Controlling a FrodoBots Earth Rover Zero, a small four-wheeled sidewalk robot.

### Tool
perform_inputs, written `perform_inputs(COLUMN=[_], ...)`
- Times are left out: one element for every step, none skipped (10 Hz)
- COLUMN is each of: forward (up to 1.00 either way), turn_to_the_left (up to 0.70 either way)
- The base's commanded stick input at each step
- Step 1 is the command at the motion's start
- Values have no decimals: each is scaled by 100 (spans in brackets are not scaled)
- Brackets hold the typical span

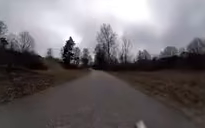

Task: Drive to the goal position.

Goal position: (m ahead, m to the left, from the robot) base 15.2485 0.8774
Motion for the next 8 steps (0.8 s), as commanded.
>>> perform_inputs(forward=[70, 70, 70, 70, 70, 70, 70, 70], turn_to_the_left=[-11, -15, -18, -22, -35, -35, -29, 0])
